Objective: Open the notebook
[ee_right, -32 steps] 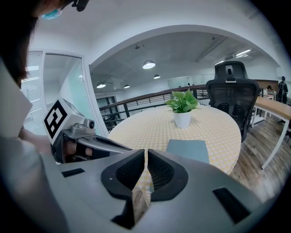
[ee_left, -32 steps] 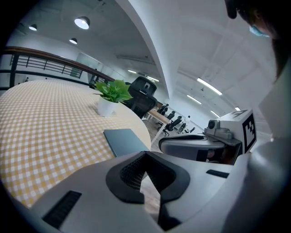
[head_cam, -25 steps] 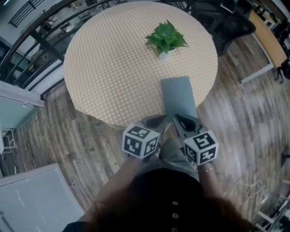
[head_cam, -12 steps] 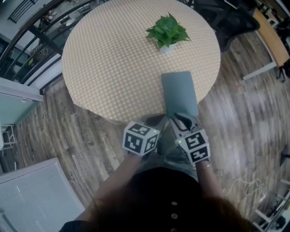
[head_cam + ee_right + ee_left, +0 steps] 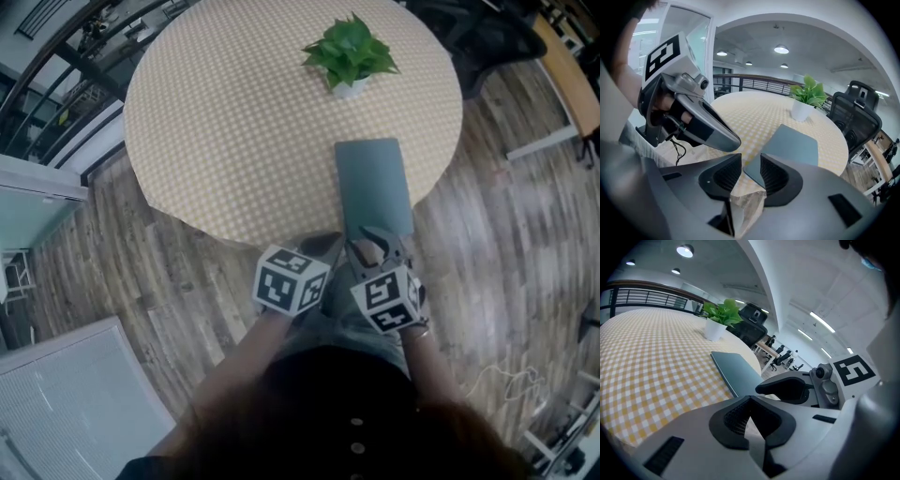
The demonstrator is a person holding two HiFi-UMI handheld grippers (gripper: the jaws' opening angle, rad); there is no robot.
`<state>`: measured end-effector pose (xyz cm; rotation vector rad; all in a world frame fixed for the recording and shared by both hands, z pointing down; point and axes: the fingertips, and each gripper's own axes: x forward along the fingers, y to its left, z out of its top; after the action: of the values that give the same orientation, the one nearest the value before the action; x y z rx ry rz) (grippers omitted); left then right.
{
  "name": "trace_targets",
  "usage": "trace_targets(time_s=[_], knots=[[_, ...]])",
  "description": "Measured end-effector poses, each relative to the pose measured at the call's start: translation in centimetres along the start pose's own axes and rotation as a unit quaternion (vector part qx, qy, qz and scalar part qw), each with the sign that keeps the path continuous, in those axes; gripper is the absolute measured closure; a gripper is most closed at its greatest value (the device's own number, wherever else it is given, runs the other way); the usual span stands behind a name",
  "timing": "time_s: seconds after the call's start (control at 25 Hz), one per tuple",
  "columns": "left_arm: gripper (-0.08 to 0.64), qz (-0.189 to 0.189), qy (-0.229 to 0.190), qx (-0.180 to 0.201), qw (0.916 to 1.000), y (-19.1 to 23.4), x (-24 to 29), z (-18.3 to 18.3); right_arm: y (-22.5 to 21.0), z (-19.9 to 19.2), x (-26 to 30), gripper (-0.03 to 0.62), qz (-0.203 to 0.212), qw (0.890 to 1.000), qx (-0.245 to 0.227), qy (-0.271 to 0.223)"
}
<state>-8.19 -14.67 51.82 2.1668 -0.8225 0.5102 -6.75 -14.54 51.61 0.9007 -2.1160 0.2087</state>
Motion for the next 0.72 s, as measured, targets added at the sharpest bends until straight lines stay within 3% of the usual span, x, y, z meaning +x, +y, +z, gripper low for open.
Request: trace_targets(time_s=[0.24, 0.72], knots=[[0.549, 0.001, 0.011, -0.008, 0.9999, 0.6, 0.6, -0.7, 0.2, -0.5, 1.0, 0.474, -0.001, 1.000, -0.024, 0.010], [0.549, 0.006, 0.018, -0.025, 0.9995, 1.0, 1.1, -2.0, 0.5, -2.0, 2.5, 0.463, -0.028, 0.992, -0.116, 0.047]])
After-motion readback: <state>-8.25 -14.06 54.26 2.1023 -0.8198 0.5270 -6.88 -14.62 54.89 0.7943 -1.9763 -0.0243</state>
